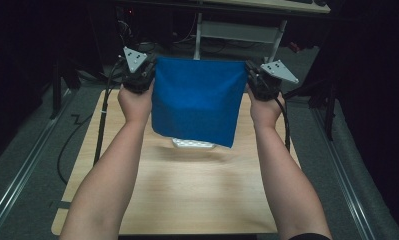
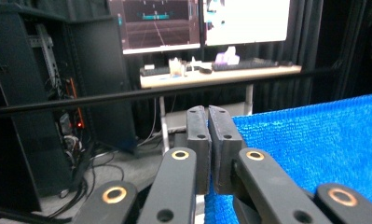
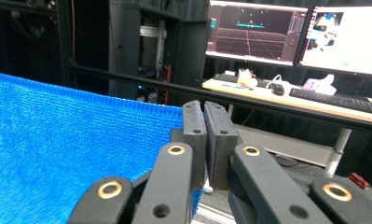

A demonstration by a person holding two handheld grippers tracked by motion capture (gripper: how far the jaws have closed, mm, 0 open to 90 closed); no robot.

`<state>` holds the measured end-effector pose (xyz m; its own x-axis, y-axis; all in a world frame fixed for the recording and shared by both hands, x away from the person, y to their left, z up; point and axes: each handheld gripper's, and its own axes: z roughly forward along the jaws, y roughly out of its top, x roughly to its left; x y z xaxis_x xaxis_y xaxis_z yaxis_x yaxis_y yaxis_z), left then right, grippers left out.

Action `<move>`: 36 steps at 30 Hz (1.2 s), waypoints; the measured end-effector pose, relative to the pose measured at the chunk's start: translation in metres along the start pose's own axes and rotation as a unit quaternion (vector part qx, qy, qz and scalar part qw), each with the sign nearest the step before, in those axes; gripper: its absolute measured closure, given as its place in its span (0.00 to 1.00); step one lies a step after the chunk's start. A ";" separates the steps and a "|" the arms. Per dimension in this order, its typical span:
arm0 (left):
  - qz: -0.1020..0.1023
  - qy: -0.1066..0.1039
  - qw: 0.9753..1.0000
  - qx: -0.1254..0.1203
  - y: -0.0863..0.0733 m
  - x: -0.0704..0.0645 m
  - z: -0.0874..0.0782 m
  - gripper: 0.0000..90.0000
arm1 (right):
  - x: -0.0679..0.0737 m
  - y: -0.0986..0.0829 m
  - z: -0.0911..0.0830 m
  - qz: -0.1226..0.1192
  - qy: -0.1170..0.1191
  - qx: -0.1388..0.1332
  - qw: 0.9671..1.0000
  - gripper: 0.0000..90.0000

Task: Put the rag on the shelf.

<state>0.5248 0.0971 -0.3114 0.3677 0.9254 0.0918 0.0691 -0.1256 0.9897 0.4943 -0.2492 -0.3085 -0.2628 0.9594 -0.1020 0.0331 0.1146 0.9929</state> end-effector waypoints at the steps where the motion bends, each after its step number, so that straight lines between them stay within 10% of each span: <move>1: 0.006 0.002 1.000 0.009 -0.004 0.000 0.004 0.98 | -0.001 -0.005 0.006 0.004 -0.001 0.010 1.000 0.98; 16: -0.015 -0.042 0.994 0.100 -0.080 0.002 0.033 0.97 | 0.002 -0.063 0.036 -0.017 -0.007 0.093 0.995 0.98; 36: -0.050 -0.087 0.983 0.152 -0.150 -0.008 0.003 0.97 | 0.022 -0.128 0.016 0.003 0.019 0.144 0.989 0.98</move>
<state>0.5143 0.1078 -0.4611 0.4952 0.8672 -0.0513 0.3779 -0.1619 0.9116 0.5001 -0.2389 -0.4384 -0.2974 0.9507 -0.0882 0.3059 0.1824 0.9344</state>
